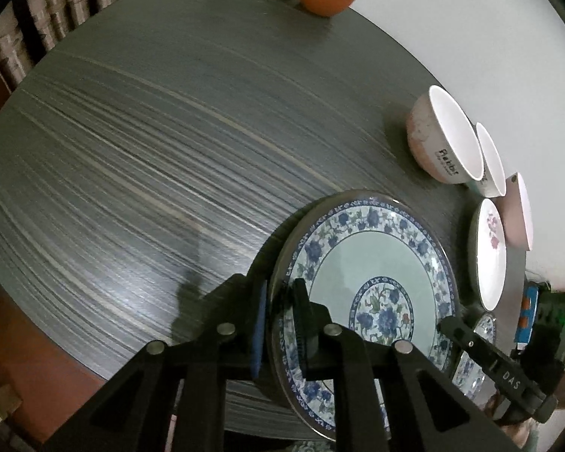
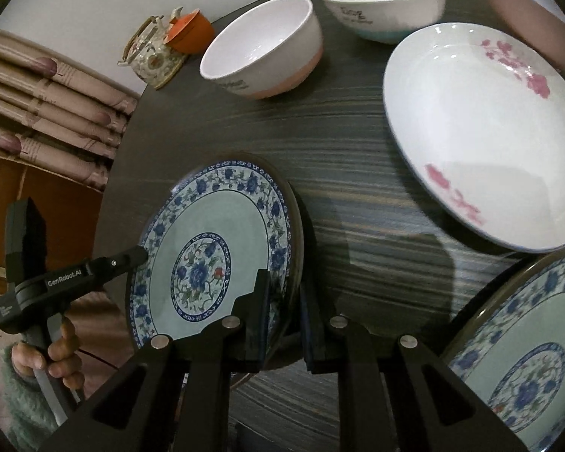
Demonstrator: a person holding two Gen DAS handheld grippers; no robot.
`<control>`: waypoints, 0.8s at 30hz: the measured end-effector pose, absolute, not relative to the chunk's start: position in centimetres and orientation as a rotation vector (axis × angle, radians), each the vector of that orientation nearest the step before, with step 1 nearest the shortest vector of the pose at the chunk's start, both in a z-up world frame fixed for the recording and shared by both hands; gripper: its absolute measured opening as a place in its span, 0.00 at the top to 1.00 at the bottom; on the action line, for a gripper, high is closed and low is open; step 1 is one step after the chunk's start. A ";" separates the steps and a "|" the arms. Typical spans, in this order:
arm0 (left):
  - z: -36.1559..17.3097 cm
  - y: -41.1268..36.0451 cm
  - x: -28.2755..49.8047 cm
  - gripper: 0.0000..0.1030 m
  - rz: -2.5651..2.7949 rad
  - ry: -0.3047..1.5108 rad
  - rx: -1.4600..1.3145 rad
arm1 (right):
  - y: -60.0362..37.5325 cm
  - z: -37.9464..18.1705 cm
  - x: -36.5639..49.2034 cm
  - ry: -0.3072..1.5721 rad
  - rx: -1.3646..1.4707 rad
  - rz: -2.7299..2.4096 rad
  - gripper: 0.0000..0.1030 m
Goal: Organize plates and bowls
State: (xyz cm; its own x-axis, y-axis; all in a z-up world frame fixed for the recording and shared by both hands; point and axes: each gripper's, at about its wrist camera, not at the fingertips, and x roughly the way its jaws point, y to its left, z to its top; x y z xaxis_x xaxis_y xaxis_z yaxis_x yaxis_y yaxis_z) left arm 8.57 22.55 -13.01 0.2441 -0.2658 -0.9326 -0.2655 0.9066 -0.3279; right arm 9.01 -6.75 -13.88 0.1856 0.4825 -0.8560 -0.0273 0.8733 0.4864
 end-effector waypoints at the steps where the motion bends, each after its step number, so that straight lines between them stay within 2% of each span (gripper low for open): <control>1: -13.1 22.7 8.5 0.87 0.000 1.339 -0.474 | -6.7 -13.9 8.8 1.344 0.405 0.374 0.86; 24: -13.7 23.9 8.4 0.84 0.002 1.341 -0.500 | -5.3 -15.0 8.2 1.376 0.385 0.349 0.85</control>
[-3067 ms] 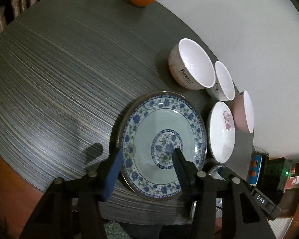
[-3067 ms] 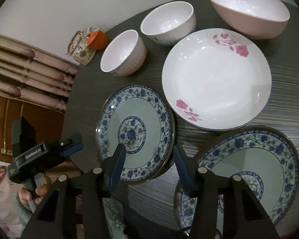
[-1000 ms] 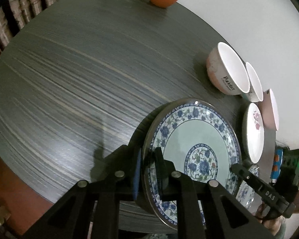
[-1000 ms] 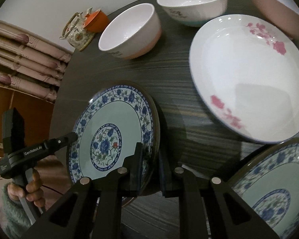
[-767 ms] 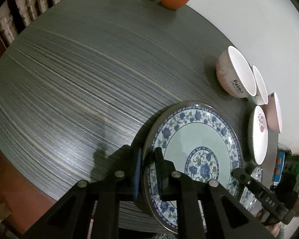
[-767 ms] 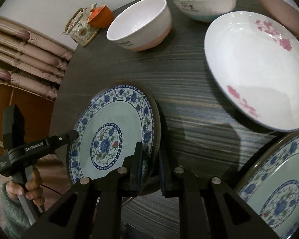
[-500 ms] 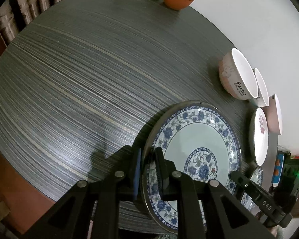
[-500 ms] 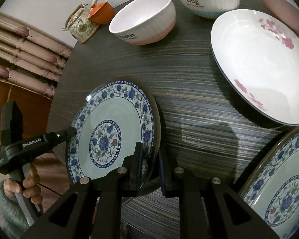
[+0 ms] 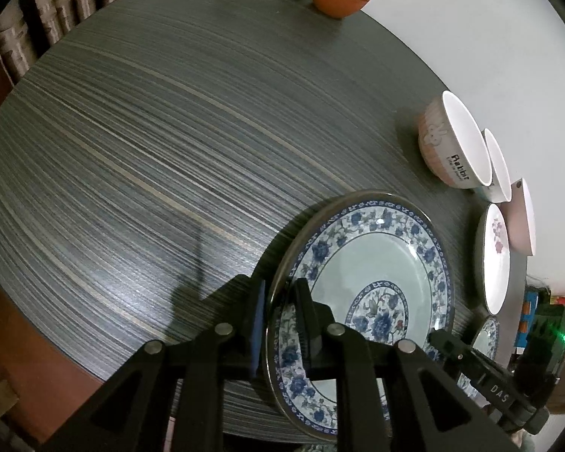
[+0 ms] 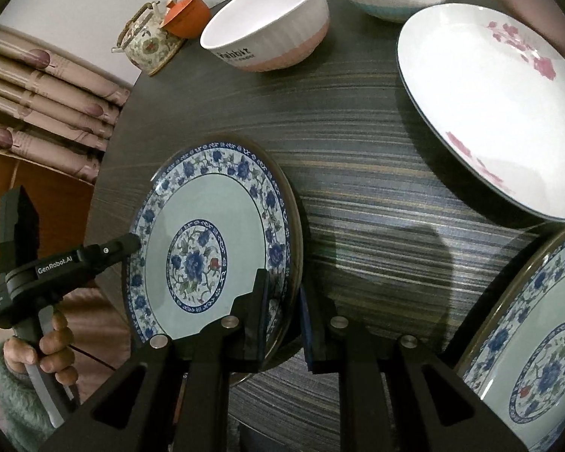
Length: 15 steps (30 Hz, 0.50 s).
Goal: Organize plates and bowls
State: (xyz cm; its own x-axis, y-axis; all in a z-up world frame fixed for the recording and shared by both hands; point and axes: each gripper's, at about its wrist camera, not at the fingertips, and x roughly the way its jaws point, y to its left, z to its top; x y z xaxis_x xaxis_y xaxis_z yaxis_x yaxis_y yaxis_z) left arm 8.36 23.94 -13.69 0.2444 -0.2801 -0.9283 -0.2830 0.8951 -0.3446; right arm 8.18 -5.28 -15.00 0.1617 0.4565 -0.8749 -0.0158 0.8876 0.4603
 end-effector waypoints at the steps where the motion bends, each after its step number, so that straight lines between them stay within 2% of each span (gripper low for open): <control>1: -13.7 23.9 8.3 0.84 0.002 1.341 -0.501 | -5.3 -15.1 8.2 1.380 0.385 0.351 0.85; 15: -13.6 24.4 8.1 0.83 0.033 1.338 -0.493 | -4.5 -15.1 8.1 1.392 0.354 0.356 0.83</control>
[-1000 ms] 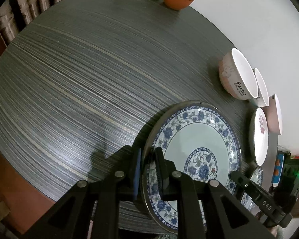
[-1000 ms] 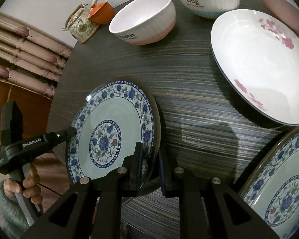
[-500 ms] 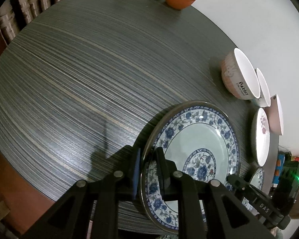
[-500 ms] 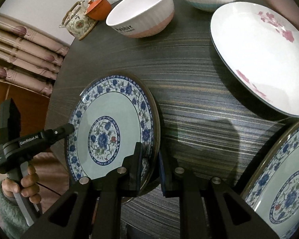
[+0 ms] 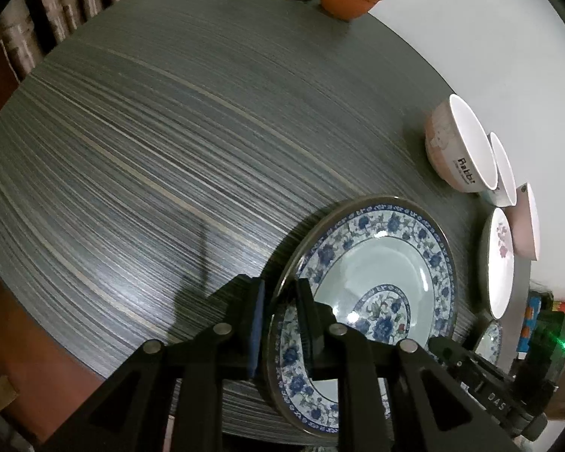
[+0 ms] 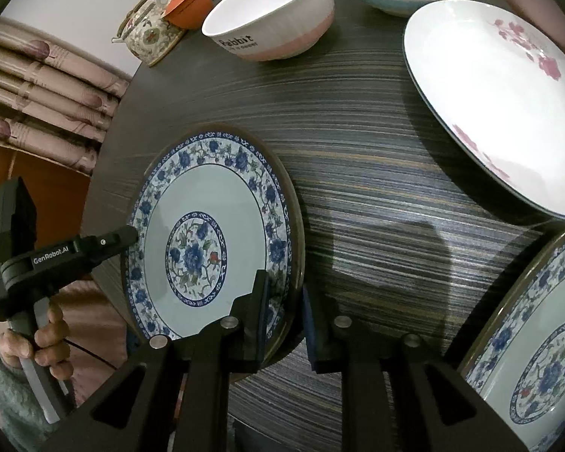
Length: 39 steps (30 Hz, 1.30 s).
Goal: Organize plates and bowls
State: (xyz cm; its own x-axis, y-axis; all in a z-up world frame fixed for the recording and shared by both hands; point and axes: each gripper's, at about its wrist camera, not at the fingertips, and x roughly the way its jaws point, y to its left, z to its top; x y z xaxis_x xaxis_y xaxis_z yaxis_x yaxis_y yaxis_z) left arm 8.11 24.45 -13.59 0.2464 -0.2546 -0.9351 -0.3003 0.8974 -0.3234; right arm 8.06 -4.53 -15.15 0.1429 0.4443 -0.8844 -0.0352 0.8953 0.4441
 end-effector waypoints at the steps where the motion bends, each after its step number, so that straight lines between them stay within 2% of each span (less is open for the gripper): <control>1: -13.4 24.5 8.1 0.83 0.039 1.334 -0.486 | -4.5 -15.1 8.1 1.392 0.353 0.355 0.83; 7: -12.9 25.2 7.8 0.82 0.078 1.326 -0.497 | -4.4 -14.4 8.0 1.380 0.314 0.340 0.75; 18: -9.6 24.3 6.3 0.80 0.144 1.257 -0.413 | -4.6 -12.3 7.0 1.321 0.170 0.290 0.75; 25: -7.7 20.2 5.7 0.78 0.087 1.231 -0.355 | -5.3 -10.6 5.7 1.275 0.095 0.235 0.72; 39: -6.2 9.9 5.5 0.77 -0.118 1.255 -0.270 | -10.0 -8.2 2.3 1.224 0.054 0.152 0.72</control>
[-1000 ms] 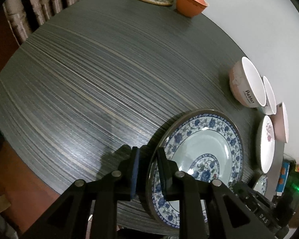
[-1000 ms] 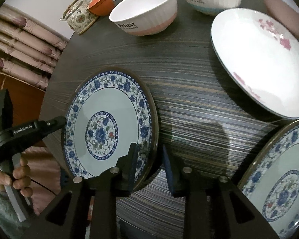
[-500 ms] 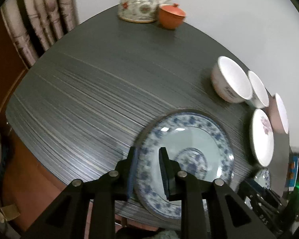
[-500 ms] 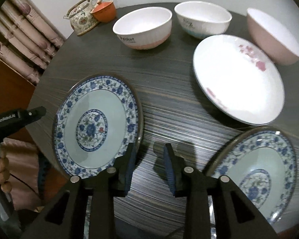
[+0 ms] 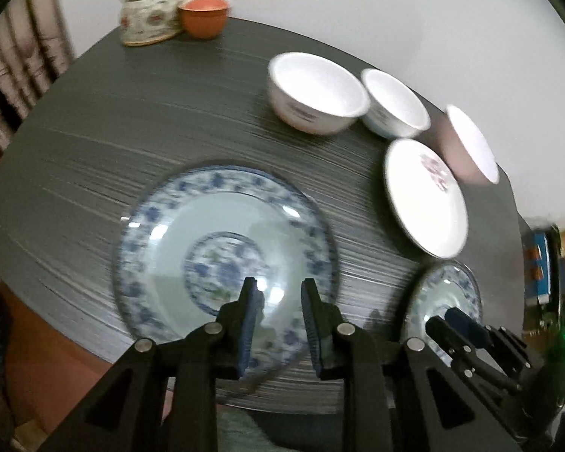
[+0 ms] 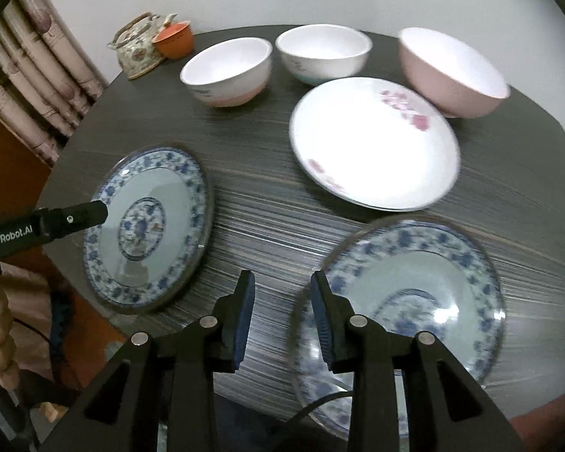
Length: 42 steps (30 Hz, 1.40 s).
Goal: Organize plates and bowls
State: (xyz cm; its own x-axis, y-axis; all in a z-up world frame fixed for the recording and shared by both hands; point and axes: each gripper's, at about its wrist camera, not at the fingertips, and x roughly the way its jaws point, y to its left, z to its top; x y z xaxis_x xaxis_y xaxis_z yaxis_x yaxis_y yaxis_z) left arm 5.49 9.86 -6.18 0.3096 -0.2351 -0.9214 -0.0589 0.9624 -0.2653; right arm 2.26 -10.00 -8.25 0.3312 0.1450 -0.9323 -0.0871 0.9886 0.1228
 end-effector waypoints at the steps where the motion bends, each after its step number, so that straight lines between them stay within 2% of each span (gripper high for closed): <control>1: -6.1 9.1 5.4 0.77 -0.132 1.257 -0.264 | -10.6 -8.1 2.0 1.217 0.055 0.143 0.72; 22: -7.9 -2.9 2.0 0.76 -0.302 1.321 -0.149 | -21.3 -7.5 -2.6 1.173 0.125 0.046 0.71; 25: -8.1 -3.5 1.7 0.75 -0.330 1.323 -0.148 | -23.3 -7.3 -3.2 1.162 0.183 0.070 0.68; 28: -8.2 -3.6 1.6 0.68 -0.351 1.328 -0.168 | -26.0 -7.3 -3.4 1.159 0.259 0.115 0.68; 42: -10.9 -3.7 2.2 0.68 -0.422 1.398 -0.280 | -33.2 -12.0 -3.8 1.212 0.549 0.259 0.67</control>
State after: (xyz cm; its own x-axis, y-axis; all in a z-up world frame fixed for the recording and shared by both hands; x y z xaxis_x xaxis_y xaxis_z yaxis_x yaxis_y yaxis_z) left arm 2.24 -3.71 -10.89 0.1165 -0.4450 -0.8879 0.1205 0.8937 -0.4321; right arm -3.81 -33.17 -11.96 0.3426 0.4713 -0.8127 0.0980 0.8424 0.5299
